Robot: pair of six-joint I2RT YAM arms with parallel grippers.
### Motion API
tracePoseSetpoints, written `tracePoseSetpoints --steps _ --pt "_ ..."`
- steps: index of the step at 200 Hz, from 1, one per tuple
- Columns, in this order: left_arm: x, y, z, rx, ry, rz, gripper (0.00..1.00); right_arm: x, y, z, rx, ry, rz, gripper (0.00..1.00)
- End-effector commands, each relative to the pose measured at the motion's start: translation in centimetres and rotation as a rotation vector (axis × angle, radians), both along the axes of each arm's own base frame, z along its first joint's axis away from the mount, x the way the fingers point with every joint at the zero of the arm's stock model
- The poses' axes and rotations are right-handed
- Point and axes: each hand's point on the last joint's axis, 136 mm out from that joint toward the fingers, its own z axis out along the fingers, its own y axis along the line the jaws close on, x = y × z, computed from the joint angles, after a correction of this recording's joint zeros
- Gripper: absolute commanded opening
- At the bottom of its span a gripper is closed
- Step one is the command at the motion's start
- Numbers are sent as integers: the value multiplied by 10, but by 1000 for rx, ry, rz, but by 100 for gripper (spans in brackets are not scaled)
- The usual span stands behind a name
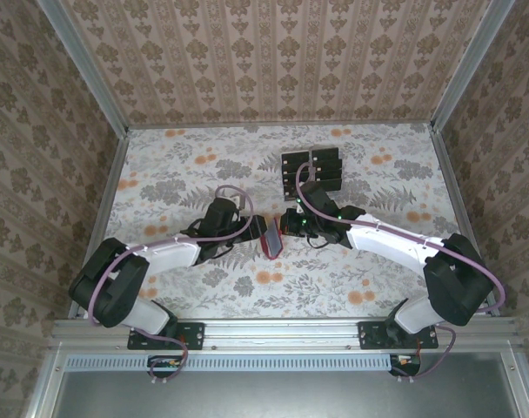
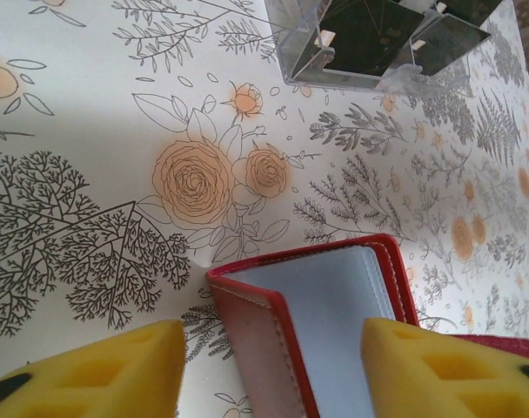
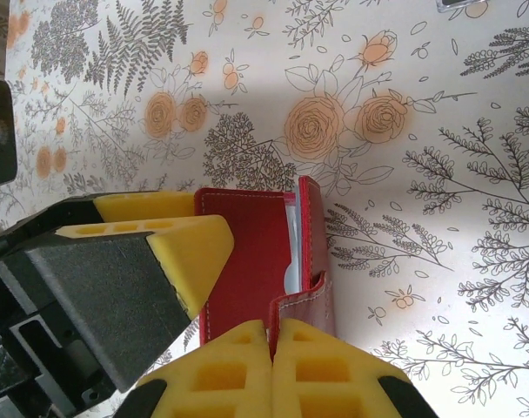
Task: Put the credit cards into the card holder
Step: Open the card holder at the center of the table.
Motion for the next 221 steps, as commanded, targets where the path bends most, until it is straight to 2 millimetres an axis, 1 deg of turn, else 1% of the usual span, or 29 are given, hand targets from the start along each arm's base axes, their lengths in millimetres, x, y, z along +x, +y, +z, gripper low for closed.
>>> tracePoseSetpoints --steps 1,14,20,47,66,79,99,112,120,132,145,162,178,201,221 --pt "-9 8 -15 21 21 6 47 -6 -10 -1 -9 8 -23 0" --pt "-13 14 -21 40 31 18 41 -6 -16 -6 -16 10 -40 0" --pt "-14 18 -24 50 37 25 40 -6 -19 -9 -18 9 -50 0" --pt "-13 32 -30 97 37 57 32 -8 -35 -30 -32 23 -92 0" --pt "-9 41 -33 132 34 72 30 -11 -44 -48 -43 35 -117 0" --pt "-7 47 -35 157 36 79 34 -12 -50 -61 -56 45 -134 5" --pt "-8 58 -40 213 50 94 46 -14 -57 -80 -70 72 -152 10" --pt "-11 67 -44 263 60 106 53 -14 -58 -86 -70 82 -153 12" --pt "-12 72 -45 294 63 112 56 -15 -57 -88 -68 85 -151 12" --pt "-15 81 -46 339 69 124 58 -15 -56 -89 -65 87 -142 16" --pt "-17 88 -46 383 72 130 59 -14 -55 -90 -69 89 -129 25" --pt "-19 95 -47 437 84 136 59 -13 -55 -89 -72 93 -120 34" --pt "-19 97 -48 475 86 128 59 -12 -55 -87 -70 97 -105 41" --pt "-20 98 -53 535 104 113 59 -11 -56 -83 -62 111 -89 46" --pt "-19 98 -55 585 106 96 60 -10 -59 -68 -51 89 -89 50"
